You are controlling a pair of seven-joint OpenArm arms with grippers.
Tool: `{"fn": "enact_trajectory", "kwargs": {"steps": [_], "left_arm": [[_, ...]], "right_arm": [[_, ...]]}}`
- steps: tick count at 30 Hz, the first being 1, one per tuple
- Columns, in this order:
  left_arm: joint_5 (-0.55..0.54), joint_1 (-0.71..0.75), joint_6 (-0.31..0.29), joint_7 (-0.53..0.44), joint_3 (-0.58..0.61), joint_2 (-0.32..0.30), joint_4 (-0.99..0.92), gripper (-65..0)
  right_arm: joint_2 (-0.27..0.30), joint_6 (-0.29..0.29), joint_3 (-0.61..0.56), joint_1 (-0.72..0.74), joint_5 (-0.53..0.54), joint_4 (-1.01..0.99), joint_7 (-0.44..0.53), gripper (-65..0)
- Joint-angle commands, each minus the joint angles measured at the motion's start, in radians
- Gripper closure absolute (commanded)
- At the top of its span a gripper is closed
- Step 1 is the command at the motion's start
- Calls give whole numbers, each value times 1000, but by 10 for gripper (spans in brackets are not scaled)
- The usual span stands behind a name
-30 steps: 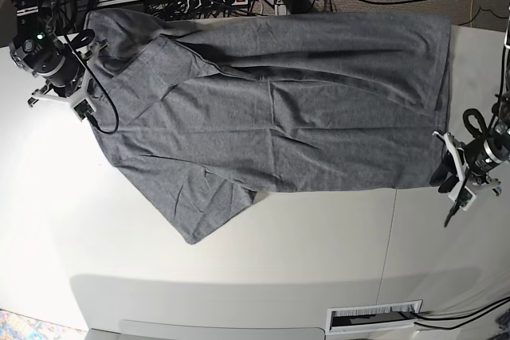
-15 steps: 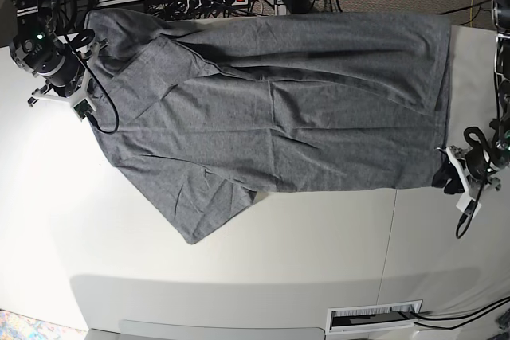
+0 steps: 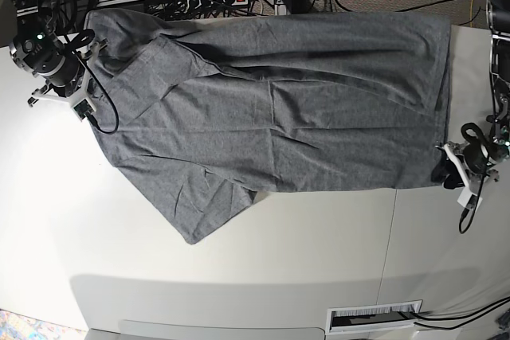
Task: Fold the T-shirt properly
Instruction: 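Grasp the hem corner with the left gripper and the sleeve edge with the right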
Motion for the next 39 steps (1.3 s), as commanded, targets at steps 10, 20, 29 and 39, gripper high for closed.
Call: {"fn": "enact_trajectory", "kwargs": {"steps": [10,20,29,39], "left_arm": [[-15,-27,1,-25,-12,17,11,-210],[-15,-27,-58,-25,-12,16,17,0],[-180,-25,-72,153,-12,-14,143,0],[-422,-21,-72,503,-12,-100,364,0]], "right_arm": [[19,-2,11,5,1,18,13,0],[19,-2,11,31,-6,18,30,0],[-3,-2,11,165,-60,17,60,0],[-121,-1,10,320,-81,-84,145,-188]]}}
